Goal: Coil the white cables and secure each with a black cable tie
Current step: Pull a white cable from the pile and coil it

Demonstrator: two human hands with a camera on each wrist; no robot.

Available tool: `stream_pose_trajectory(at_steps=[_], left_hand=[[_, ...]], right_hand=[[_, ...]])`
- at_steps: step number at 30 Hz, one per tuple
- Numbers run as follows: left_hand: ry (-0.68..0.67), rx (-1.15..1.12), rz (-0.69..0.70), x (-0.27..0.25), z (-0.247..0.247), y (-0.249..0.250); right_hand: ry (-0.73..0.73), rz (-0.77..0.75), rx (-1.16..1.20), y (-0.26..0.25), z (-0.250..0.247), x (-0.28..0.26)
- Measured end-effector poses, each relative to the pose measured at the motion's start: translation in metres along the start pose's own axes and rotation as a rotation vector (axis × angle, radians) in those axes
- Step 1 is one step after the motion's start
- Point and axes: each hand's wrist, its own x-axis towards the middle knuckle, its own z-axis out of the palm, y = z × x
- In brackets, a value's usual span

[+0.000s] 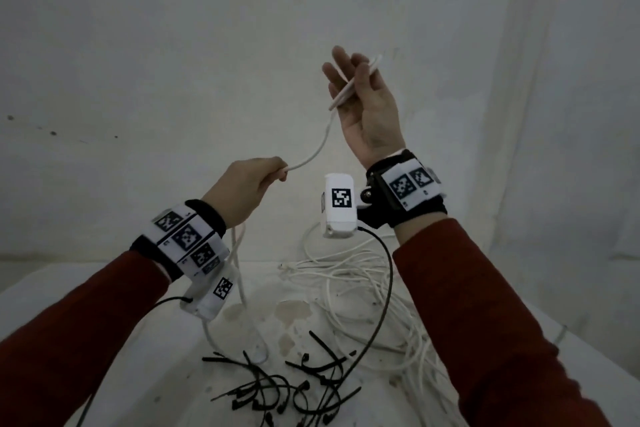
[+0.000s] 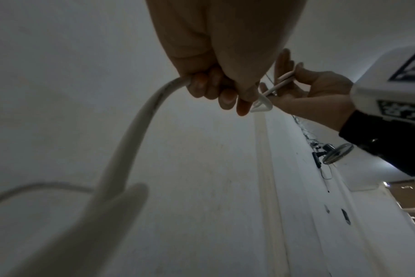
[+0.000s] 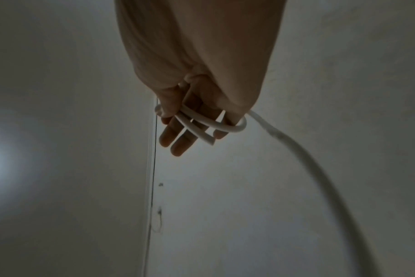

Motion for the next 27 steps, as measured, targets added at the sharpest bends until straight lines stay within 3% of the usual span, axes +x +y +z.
stream_pose_trajectory(at_steps=[6, 9, 11, 20, 23, 27], left_hand=[[-0.037, 0.102, 0.164, 0.031, -0.014, 0.011], [-0.057, 0.186, 0.279, 0.043, -0.029, 0.019], [-0.074, 0.220, 0.318, 0.047, -0.038, 0.019], [-0.108, 0.155, 0.185, 0.052, -0.063, 0.000], [-0.162, 0.080, 0.016, 0.041, -0.069, -0.007], [-0.193, 0.035, -0.135, 0.015, -0.079, -0.030]], right_hand=[[-0.083, -0.121, -0.813, 0.009, -0.012, -0.002], [-0.227, -0.085, -1.288, 0.012, -0.024, -0.009], [-0.303, -0.026, -1.417, 0.009, -0.030, -0.013], [-0.499, 0.161, -1.587, -0.001, -0.015, -0.040], [-0.489, 0.245, -1.421, 0.000, -0.020, -0.044], [-0.463, 0.430, -0.947, 0.001, -0.029, -0.052]])
